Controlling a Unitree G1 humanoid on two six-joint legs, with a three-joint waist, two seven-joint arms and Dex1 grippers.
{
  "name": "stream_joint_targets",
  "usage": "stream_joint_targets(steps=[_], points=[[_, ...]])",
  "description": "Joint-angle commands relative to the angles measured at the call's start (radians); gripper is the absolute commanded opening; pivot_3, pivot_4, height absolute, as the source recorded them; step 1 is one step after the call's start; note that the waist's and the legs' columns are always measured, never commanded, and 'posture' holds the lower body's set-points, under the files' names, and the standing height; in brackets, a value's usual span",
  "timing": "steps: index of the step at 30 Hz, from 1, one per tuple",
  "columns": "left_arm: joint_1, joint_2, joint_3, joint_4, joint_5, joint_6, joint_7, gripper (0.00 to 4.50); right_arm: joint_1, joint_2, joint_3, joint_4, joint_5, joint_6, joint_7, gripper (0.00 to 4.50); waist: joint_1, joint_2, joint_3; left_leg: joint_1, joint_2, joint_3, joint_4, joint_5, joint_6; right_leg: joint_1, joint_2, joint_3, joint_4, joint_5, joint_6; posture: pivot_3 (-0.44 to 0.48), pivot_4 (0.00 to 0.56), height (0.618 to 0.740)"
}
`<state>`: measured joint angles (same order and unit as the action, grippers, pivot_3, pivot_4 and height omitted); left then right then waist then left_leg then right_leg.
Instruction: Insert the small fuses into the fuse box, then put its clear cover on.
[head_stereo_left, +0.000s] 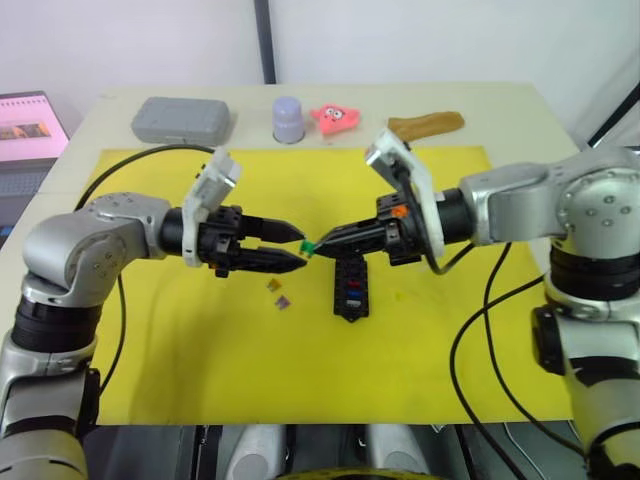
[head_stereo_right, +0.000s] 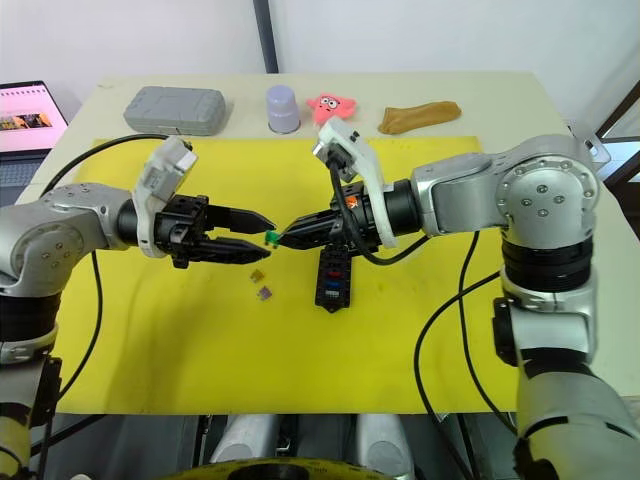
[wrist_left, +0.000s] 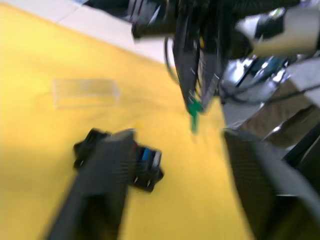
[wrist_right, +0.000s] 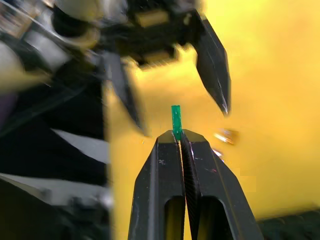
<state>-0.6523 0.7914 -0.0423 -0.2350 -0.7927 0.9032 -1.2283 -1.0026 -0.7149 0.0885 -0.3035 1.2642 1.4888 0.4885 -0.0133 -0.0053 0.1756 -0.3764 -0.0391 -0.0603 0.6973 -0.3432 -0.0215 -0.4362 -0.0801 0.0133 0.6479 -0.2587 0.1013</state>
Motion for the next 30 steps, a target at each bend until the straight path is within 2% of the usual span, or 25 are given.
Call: stream_joint_targets(steps=[1, 5, 12, 21, 30], points=[[0.013, 0.016, -0.100, -0.008, 0.148, -0.157, -0.042, 4.47, -0.007, -0.139, 0.157, -0.111, -0.239, -0.187, 0.202, 0.00, 0.000, 0.000, 0.000, 0.000, -0.001, 0.000, 0.000, 0.000, 0.000, 0.000, 0.000, 0.000, 0.000, 0.000, 0.000, 0.000, 0.150, 0.740], [0.026, -0.022, -0.222, 0.052, 0.314, -0.325, -0.052, 4.47, 0.022, -0.230, 0.288, -0.109, -0.455, -0.379, 0.371, 0.00, -0.001, 0.000, 0.000, 0.000, 0.000, 0.001, 0.000, 0.000, 0.000, 0.000, 0.000, 0.000, -0.001, 0.000, 0.000, 0.000, 0.150, 0.740], [0.010, -0.134, -0.328, 0.207, 0.476, -0.476, -0.041, 4.47, 0.112, -0.249, 0.377, -0.075, -0.702, -0.596, 0.510, 0.00, 0.002, -0.001, 0.000, -0.001, 0.000, 0.001, 0.000, 0.000, 0.000, 0.000, 0.001, 0.000, 0.000, 0.000, 0.000, 0.000, 0.150, 0.740], [-0.009, -0.206, -0.333, 0.277, 0.530, -0.513, -0.059, 4.47, 0.170, -0.205, 0.373, -0.009, -0.858, -0.708, 0.578, 0.00, 0.001, -0.001, 0.000, -0.001, 0.000, 0.001, 0.001, 0.000, 0.000, -0.002, 0.001, 0.000, 0.000, 0.000, 0.000, 0.000, 0.150, 0.740], [-0.008, -0.226, -0.325, 0.273, 0.547, -0.516, -0.061, 4.47, 0.206, -0.179, 0.352, 0.002, -0.927, -0.734, 0.606, 0.00, 0.001, -0.001, 0.000, -0.002, 0.000, 0.001, 0.001, 0.000, 0.000, -0.002, 0.001, 0.000, 0.000, 0.000, 0.000, 0.000, 0.150, 0.740]])
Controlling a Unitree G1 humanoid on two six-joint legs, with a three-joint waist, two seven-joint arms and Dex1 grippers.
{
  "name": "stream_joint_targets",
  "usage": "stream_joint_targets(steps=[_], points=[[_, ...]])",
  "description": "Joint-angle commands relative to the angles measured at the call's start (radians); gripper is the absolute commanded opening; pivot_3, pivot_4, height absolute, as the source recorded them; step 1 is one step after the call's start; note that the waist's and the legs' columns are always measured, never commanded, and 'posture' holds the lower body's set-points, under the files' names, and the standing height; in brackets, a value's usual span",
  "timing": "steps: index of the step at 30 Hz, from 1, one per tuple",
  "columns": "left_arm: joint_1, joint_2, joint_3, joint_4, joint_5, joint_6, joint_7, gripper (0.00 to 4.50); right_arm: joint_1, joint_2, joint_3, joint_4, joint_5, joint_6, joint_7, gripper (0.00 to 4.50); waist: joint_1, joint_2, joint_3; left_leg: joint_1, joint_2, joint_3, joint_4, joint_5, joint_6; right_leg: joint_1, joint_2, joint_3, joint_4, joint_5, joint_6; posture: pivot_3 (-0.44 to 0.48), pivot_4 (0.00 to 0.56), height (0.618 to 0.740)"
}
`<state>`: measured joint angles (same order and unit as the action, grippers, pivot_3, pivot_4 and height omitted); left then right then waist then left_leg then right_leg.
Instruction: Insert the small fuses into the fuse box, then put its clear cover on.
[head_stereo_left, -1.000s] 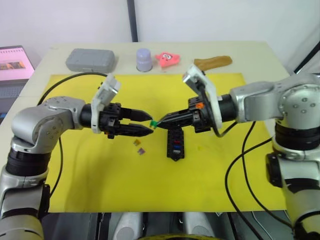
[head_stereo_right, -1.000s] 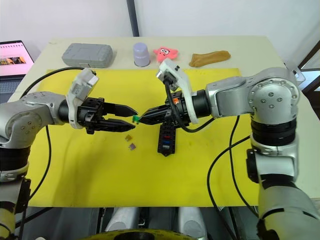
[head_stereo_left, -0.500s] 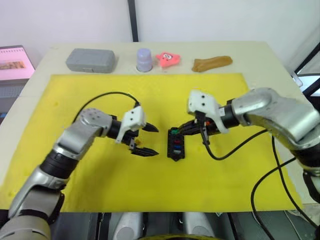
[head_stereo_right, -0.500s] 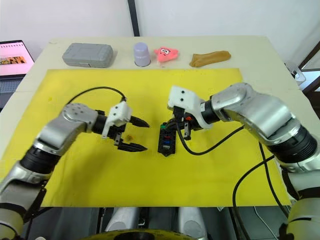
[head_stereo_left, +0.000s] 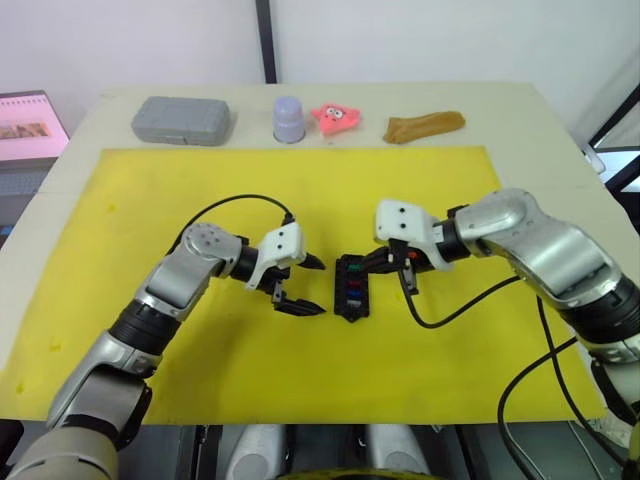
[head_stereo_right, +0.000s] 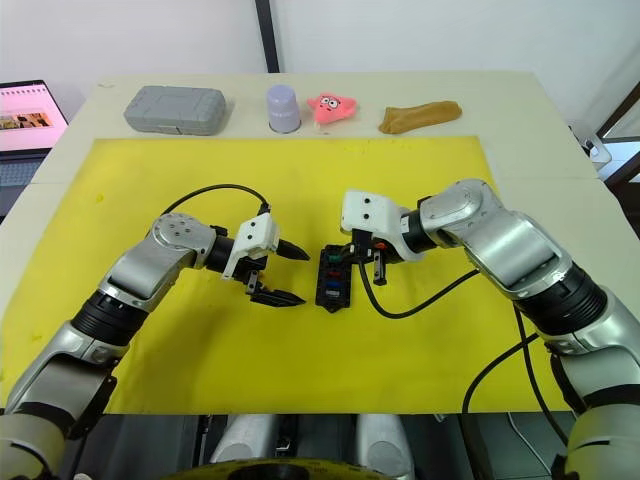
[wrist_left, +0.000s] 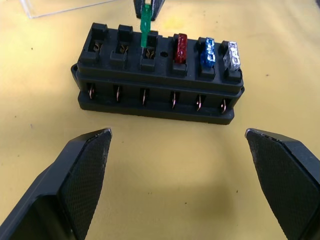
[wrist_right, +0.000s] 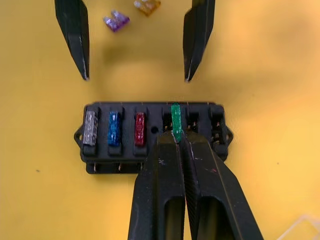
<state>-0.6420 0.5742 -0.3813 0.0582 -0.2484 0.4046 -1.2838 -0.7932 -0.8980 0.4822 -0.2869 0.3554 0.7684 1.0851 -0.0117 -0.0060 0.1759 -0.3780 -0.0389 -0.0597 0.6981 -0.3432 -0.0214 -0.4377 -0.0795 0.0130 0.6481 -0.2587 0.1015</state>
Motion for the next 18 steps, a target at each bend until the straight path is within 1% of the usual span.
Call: stream_joint_targets(steps=[1, 18], points=[[-0.020, -0.012, 0.014, -0.017, 0.006, -0.023, -0.003, 4.47, 0.000, 0.004, -0.043, -0.017, -0.022, -0.012, 0.013, 0.00, 0.000, 0.000, 0.000, 0.000, 0.000, 0.000, 0.000, 0.000, 0.000, 0.000, 0.000, 0.000, 0.000, 0.000, 0.000, 0.000, 0.150, 0.740], [-0.021, -0.032, 0.020, -0.011, 0.026, -0.034, 0.005, 4.47, 0.034, 0.026, -0.042, -0.029, -0.080, -0.010, 0.031, 0.00, 0.000, 0.000, 0.000, 0.000, 0.000, 0.000, 0.000, 0.000, 0.000, 0.000, 0.000, 0.000, 0.000, 0.000, 0.000, 0.000, 0.150, 0.740]])
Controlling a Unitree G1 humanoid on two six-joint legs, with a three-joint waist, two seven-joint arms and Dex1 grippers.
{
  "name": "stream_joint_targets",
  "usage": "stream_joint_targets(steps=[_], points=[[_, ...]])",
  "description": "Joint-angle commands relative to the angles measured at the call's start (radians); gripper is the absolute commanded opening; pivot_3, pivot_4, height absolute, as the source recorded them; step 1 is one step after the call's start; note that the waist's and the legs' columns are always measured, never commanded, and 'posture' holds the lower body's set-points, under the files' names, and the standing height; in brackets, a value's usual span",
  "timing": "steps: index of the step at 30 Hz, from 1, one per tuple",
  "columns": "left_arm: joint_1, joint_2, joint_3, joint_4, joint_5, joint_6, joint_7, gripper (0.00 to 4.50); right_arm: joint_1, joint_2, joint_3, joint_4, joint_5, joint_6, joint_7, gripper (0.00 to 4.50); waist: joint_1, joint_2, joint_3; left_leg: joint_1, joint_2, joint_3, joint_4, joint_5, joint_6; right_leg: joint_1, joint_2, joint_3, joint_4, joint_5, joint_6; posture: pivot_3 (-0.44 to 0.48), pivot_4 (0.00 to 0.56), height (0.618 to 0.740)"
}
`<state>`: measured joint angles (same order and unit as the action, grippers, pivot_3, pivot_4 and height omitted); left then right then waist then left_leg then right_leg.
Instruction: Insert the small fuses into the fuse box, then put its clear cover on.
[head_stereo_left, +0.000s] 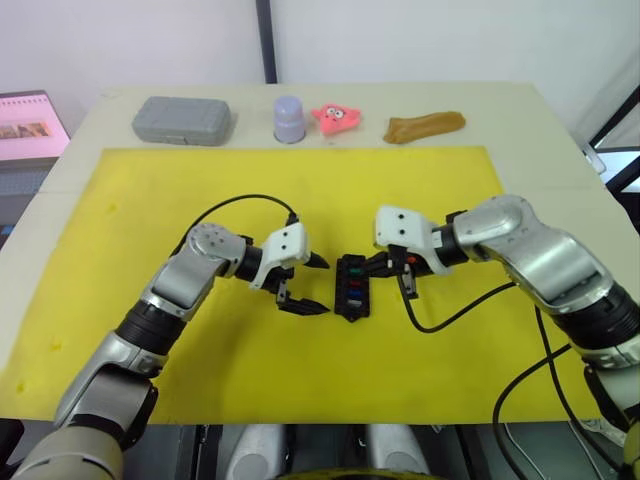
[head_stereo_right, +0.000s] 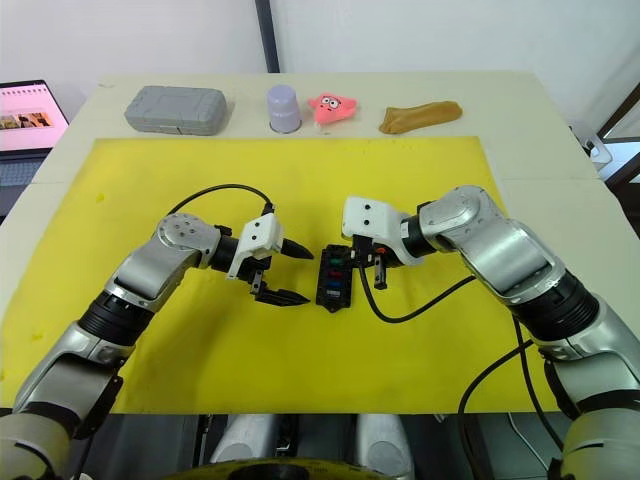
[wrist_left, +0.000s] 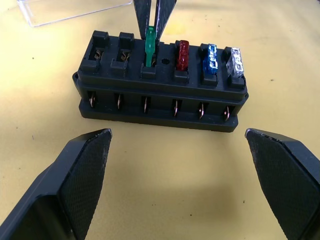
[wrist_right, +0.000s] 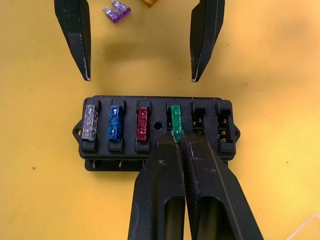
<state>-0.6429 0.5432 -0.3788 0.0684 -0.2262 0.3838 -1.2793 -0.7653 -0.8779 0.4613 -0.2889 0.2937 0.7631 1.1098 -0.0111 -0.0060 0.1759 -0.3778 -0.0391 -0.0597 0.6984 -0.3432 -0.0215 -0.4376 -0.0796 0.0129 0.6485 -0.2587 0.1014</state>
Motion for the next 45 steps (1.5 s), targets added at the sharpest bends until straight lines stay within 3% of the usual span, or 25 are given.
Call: stream_joint_targets(steps=[1, 45], points=[[-0.020, -0.001, 0.018, -0.022, 0.003, -0.012, 0.001, 4.47, 0.008, 0.007, -0.020, -0.028, -0.020, -0.005, 0.007, 0.00, 0.000, 0.000, 0.000, 0.000, 0.000, 0.000, 0.000, 0.000, 0.000, 0.000, 0.000, 0.000, 0.000, 0.000, 0.000, 0.000, 0.150, 0.740], [-0.021, -0.026, 0.015, -0.027, 0.018, -0.005, 0.011, 4.47, 0.003, 0.052, 0.088, -0.086, -0.159, 0.124, 0.051, 0.00, -0.001, 0.000, -0.001, 0.003, 0.000, 0.000, 0.000, 0.000, 0.000, 0.002, 0.000, 0.000, 0.001, 0.000, 0.000, 0.000, 0.150, 0.740]])
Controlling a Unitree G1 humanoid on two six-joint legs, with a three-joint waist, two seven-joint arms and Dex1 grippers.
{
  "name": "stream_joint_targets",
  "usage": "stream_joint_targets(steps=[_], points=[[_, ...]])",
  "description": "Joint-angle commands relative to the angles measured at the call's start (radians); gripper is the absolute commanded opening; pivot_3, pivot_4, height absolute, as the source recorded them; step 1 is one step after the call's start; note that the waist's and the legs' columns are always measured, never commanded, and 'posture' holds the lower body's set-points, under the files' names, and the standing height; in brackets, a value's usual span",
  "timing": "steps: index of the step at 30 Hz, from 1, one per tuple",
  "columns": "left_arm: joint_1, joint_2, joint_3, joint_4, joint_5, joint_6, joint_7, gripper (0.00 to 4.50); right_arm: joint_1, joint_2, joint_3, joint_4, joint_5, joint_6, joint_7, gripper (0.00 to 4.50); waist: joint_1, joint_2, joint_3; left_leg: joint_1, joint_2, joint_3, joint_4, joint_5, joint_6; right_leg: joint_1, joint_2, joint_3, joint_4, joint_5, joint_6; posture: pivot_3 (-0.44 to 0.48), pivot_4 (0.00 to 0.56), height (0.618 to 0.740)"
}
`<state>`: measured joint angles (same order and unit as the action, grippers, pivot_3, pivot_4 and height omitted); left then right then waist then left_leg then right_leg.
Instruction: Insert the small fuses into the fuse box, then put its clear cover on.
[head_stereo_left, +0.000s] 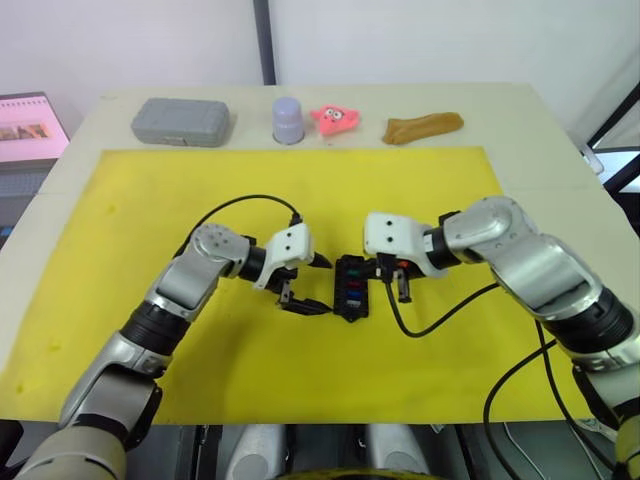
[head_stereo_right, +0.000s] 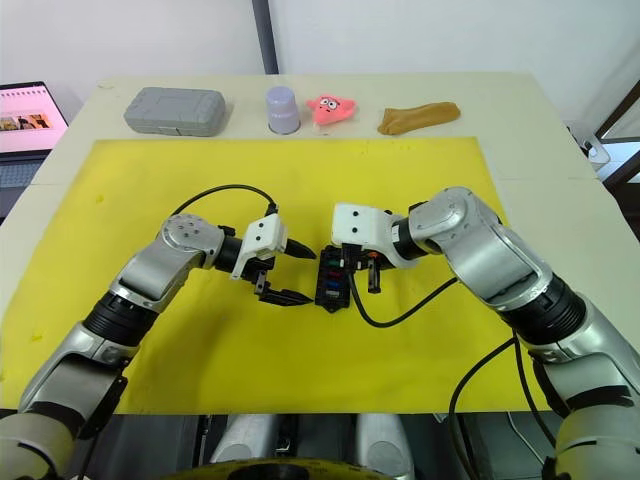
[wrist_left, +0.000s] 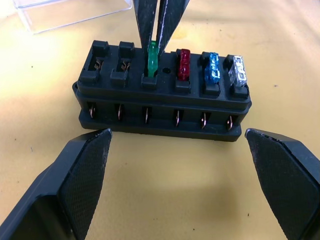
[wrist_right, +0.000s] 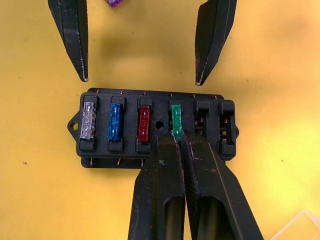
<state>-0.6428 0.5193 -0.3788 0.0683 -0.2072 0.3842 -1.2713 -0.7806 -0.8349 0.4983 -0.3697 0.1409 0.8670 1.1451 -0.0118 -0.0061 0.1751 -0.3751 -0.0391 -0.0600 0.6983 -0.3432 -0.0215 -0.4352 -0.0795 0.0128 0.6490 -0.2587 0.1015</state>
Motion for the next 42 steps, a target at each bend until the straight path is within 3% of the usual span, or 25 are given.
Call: stream_joint_targets(steps=[1, 17, 21, 42], points=[[-0.021, -0.003, 0.015, -0.028, -0.001, -0.005, 0.003, 4.47, 0.017, 0.011, 0.052, -0.006, -0.006, 0.024, 0.014, 0.00, 0.000, 0.000, 0.000, 0.000, 0.000, 0.000, 0.000, 0.000, 0.000, 0.000, 0.000, 0.000, 0.000, 0.000, 0.000, 0.000, 0.150, 0.740], [-0.019, -0.006, 0.013, -0.027, 0.000, -0.008, 0.007, 4.47, -0.005, 0.023, 0.048, -0.009, -0.012, 0.039, 0.022, 0.00, -0.001, 0.000, -0.001, 0.001, 0.000, 0.000, 0.000, 0.000, 0.000, 0.001, 0.000, 0.000, 0.000, 0.000, 0.000, 0.000, 0.150, 0.740], [-0.018, -0.005, 0.015, -0.028, 0.000, -0.009, 0.007, 4.50, -0.013, 0.026, 0.038, -0.016, -0.005, 0.050, 0.020, 1.37, -0.001, 0.000, -0.001, 0.000, 0.000, 0.000, 0.000, 0.000, 0.000, 0.000, 0.000, 0.000, 0.000, 0.000, 0.000, 0.000, 0.150, 0.740], [-0.023, -0.005, 0.022, -0.014, 0.001, -0.012, 0.011, 4.50, -0.099, 0.008, -0.089, 0.003, 0.086, 0.084, 0.051, 1.37, 0.000, 0.000, 0.000, 0.000, 0.000, 0.000, 0.000, 0.000, 0.000, 0.000, 0.000, 0.000, 0.000, 0.000, 0.000, 0.000, 0.150, 0.740]])
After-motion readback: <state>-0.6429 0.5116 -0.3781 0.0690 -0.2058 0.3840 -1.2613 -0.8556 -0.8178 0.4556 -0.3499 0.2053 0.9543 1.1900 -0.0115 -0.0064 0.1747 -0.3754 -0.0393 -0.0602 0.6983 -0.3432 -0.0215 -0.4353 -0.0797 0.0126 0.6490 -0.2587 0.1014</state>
